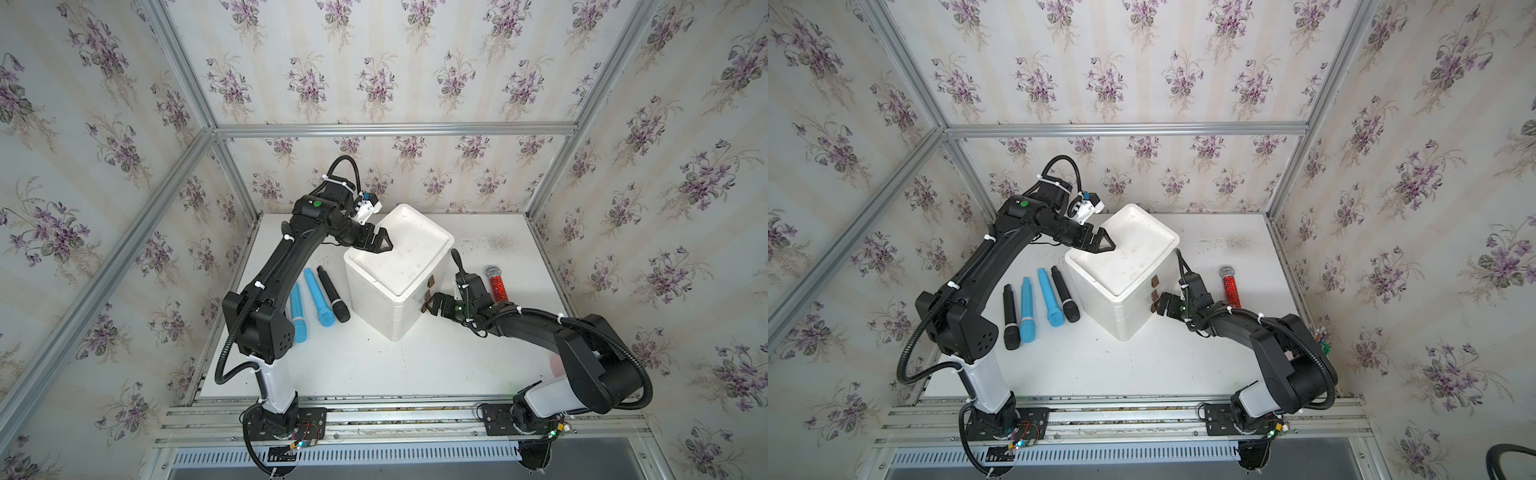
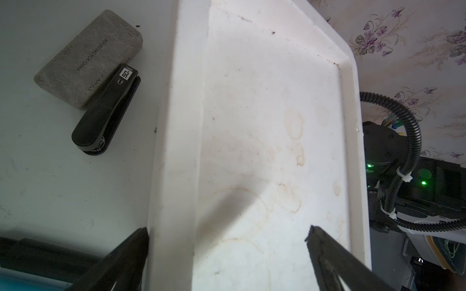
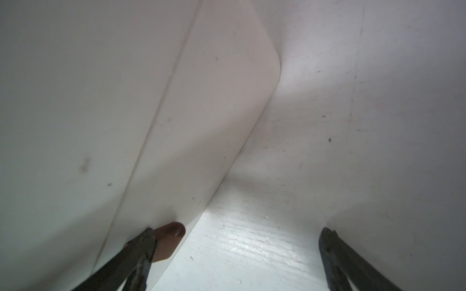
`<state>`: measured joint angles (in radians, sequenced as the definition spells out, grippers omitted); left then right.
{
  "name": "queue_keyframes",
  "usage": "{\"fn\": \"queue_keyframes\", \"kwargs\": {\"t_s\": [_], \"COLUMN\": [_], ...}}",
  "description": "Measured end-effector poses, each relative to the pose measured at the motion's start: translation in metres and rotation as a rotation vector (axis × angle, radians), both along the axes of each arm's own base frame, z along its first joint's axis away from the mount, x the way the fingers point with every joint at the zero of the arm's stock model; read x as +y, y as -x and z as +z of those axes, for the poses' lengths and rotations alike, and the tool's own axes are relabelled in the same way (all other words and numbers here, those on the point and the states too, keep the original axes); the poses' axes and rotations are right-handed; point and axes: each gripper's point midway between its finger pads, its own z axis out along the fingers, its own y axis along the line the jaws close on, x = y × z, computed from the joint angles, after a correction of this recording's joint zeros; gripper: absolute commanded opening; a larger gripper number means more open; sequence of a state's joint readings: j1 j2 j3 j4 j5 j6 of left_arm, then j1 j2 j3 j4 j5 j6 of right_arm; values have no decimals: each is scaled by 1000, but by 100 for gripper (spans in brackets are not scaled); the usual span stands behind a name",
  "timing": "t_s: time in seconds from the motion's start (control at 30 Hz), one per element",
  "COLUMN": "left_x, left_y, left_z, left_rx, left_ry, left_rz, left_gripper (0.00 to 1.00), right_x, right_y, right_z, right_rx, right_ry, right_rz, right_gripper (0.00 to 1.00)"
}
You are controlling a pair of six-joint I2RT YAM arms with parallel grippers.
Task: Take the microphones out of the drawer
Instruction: Close the drawer of the storage box.
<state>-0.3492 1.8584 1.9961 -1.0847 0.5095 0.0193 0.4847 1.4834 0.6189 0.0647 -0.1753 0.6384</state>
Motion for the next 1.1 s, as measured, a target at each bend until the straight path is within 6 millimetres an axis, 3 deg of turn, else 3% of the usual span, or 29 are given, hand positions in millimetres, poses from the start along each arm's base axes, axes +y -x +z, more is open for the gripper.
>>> {"fn": "queue_keyframes", "kwargs": {"t_s": [0.27, 0.53, 0.7, 0.9, 1.1], "left_x": [-7, -32, -31, -10, 43], "left_y": [-5, 5, 6, 1, -11], "left_z": [-4, 2, 13, 41, 70], "left_rx": [0, 38, 9, -83, -187], "left_ry": [12, 92, 102, 98, 60], "left_rz": [0, -46, -39, 16, 169], "left_gripper": [99, 99, 99, 99, 99], "right_x": [-8, -63, -90, -125, -139], "right_y": [0, -10, -18, -26, -39], "right_z": [8, 28, 44, 57, 84], "right_rx": [-13, -59, -87, -106, -187], "right_ry": [5, 16, 55, 102, 125], "right_rz": [-15, -134, -176, -229, -228], "right_gripper": [100, 100, 100, 100, 100]}}
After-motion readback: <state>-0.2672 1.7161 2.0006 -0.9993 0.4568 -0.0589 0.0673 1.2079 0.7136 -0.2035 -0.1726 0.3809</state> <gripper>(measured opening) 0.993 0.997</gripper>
